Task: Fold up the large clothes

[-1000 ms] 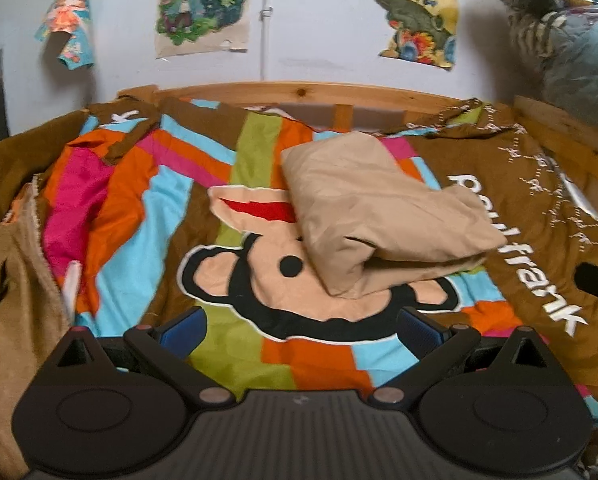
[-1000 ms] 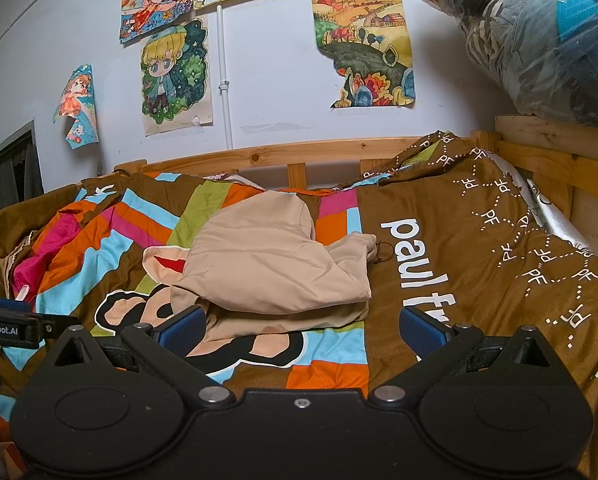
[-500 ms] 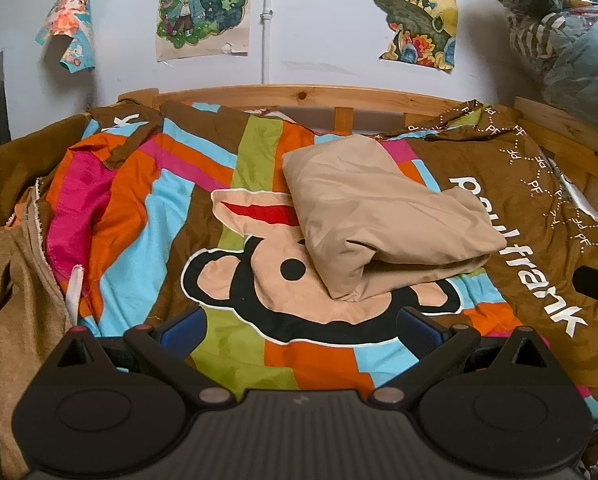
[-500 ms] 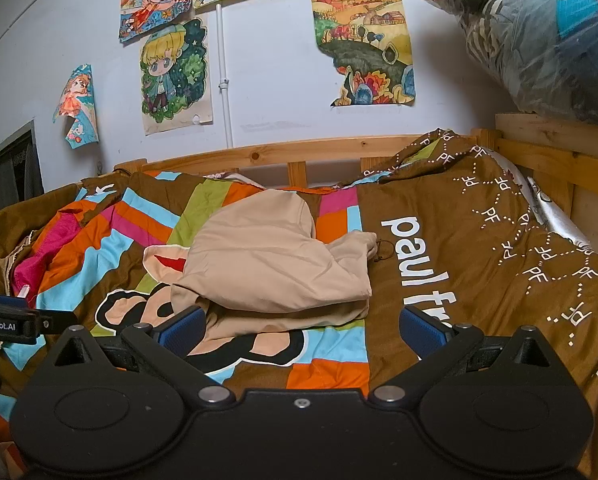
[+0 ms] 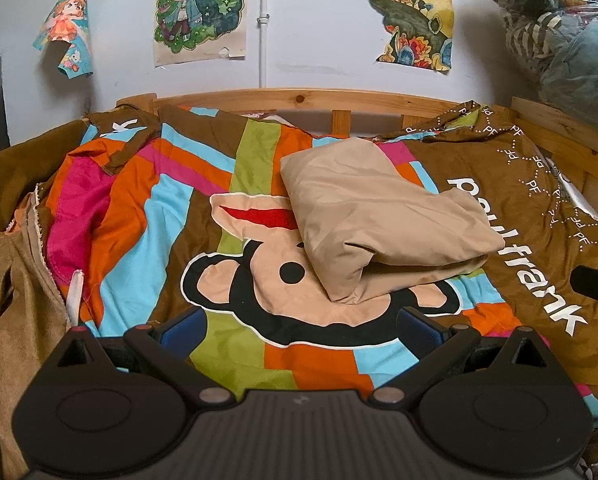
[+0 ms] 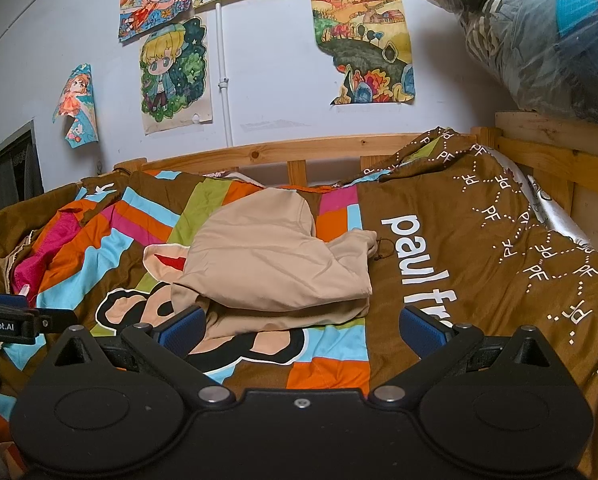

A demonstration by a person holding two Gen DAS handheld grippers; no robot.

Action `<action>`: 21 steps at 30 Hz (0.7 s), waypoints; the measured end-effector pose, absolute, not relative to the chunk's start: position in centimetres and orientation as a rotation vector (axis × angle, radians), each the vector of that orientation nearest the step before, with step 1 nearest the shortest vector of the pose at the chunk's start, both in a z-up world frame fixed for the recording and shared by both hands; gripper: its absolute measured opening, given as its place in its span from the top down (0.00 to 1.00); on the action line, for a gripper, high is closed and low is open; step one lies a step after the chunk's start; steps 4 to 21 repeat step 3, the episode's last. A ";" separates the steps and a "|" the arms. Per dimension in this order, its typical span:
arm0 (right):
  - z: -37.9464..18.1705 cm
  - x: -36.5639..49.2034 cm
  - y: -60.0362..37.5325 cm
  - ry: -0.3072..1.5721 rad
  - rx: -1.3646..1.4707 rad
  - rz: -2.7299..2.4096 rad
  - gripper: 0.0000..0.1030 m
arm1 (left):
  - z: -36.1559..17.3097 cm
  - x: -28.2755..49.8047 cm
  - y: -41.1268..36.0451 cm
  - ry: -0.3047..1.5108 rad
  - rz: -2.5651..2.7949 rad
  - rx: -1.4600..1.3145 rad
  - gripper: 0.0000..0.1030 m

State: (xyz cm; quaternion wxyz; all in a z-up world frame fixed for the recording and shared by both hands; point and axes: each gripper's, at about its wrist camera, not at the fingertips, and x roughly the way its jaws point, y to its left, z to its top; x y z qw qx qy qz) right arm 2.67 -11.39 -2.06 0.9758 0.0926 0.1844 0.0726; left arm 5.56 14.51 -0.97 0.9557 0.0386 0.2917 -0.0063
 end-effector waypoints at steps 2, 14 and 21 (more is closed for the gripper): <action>-2.2 2.6 -11.4 0.375 0.188 0.145 0.01 | -1.0 5.6 14.5 0.593 -0.014 0.077 0.01; -2.2 2.5 -11.3 0.376 0.189 0.145 0.01 | -1.0 5.6 14.5 0.595 -0.013 0.076 0.01; -2.2 2.5 -11.3 0.376 0.189 0.145 0.01 | -1.0 5.6 14.5 0.595 -0.013 0.076 0.01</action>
